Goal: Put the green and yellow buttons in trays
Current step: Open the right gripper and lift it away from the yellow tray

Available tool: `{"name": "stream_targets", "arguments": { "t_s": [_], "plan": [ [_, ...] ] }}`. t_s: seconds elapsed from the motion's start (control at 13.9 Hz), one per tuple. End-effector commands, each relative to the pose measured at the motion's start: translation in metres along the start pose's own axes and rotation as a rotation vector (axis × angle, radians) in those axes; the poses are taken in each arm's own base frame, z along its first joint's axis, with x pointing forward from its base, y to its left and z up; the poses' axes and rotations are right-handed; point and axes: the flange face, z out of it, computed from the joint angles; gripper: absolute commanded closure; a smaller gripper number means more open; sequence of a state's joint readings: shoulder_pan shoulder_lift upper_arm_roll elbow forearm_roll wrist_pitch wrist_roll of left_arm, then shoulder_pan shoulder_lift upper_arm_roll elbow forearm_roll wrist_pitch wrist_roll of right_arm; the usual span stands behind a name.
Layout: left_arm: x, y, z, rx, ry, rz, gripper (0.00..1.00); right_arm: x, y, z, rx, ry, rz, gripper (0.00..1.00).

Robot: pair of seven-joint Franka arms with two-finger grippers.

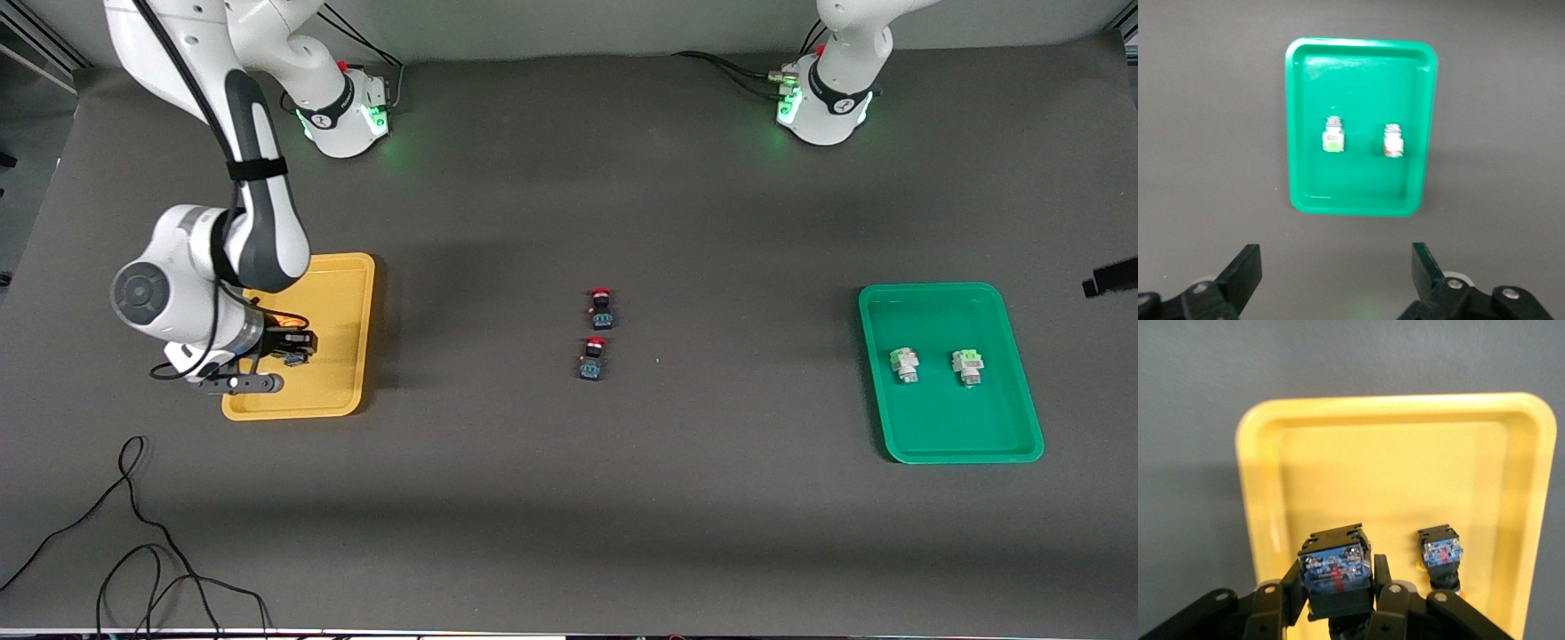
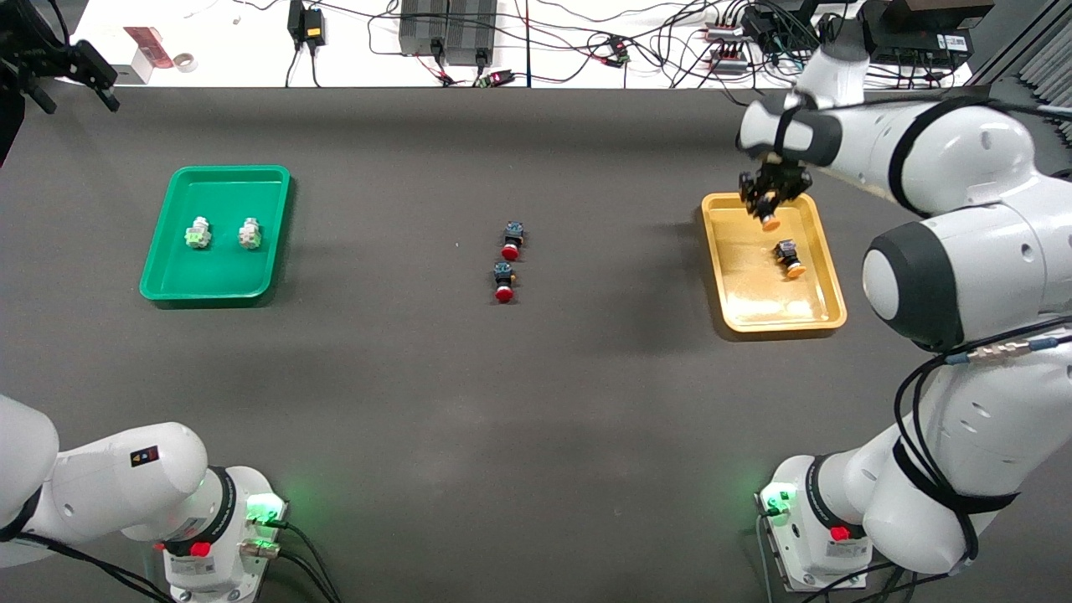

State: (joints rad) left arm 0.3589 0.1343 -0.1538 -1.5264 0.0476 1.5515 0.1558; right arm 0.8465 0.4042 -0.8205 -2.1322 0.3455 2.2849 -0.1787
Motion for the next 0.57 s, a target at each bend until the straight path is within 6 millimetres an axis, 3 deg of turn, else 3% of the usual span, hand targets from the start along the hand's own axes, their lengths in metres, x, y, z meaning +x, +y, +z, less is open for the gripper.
{"name": "stream_targets", "arguments": {
  "t_s": [0.0, 0.29, 0.43, 0.5],
  "plan": [
    [-0.025, 0.06, -0.02, 0.011, 0.016, -0.004, 0.0, -0.008, 0.0, 0.026, 0.016, 0.018, -0.027, 1.0],
    [-0.05, 0.135, -0.033, 0.018, 0.033, 0.016, 0.0, -0.013, -0.001, 0.069, 0.099, 0.013, -0.038, 1.0],
    [-0.056, 0.161, -0.042, 0.015, 0.051, 0.047, 0.0, -0.016, -0.008, 0.075, 0.089, 0.005, -0.049, 1.0],
    [-0.06, 0.164, -0.046, 0.014, 0.059, 0.054, 0.0, -0.016, -0.008, 0.075, 0.09, 0.004, -0.05, 1.0]
  ]
}}
